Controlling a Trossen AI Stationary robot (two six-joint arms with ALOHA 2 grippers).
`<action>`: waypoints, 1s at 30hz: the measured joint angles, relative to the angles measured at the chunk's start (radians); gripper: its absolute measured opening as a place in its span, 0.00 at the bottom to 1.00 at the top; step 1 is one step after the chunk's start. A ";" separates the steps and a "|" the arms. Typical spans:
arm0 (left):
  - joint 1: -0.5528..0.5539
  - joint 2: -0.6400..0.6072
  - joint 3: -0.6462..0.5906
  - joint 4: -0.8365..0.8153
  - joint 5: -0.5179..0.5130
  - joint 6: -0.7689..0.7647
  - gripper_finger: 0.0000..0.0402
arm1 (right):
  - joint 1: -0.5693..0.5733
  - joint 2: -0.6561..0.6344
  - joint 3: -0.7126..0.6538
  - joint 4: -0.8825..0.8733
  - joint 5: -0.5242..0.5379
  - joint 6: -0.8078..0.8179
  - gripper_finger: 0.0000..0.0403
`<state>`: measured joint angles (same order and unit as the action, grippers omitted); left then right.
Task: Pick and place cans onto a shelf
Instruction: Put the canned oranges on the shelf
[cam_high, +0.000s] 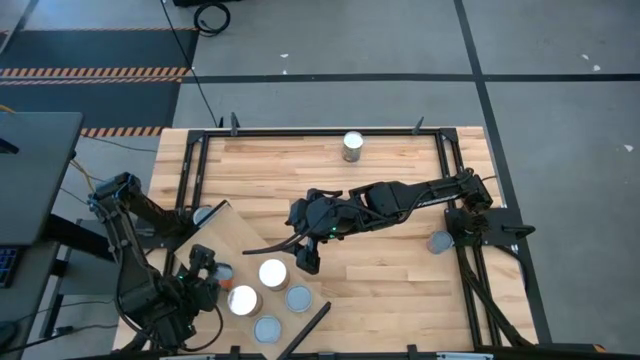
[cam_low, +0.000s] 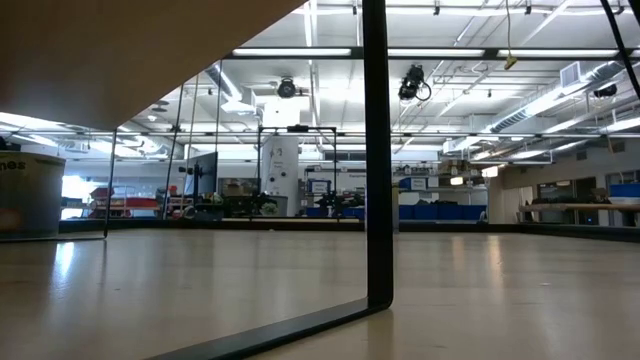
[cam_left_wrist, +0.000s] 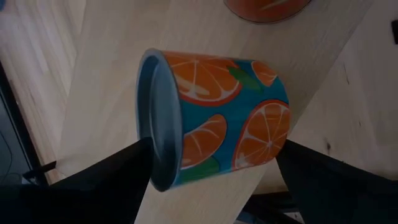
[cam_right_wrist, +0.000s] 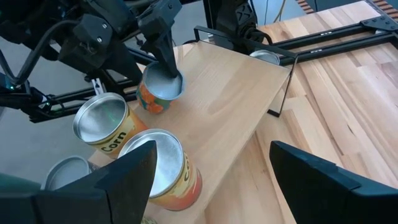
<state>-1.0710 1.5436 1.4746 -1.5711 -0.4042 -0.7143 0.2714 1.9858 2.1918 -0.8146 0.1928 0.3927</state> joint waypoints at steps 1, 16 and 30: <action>0.000 0.000 0.000 0.000 0.001 0.000 0.86 | 0.000 0.000 0.000 0.000 0.000 0.000 0.79; 0.000 0.000 0.000 0.001 0.001 0.028 0.74 | 0.000 0.000 0.000 -0.001 0.000 0.001 0.79; 0.002 0.000 0.000 0.055 0.024 0.045 0.78 | -0.006 0.000 0.000 -0.003 0.000 0.001 0.79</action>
<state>-1.0691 1.5436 1.4746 -1.5158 -0.3798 -0.6693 0.2655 1.9858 2.1918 -0.8178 0.1931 0.3935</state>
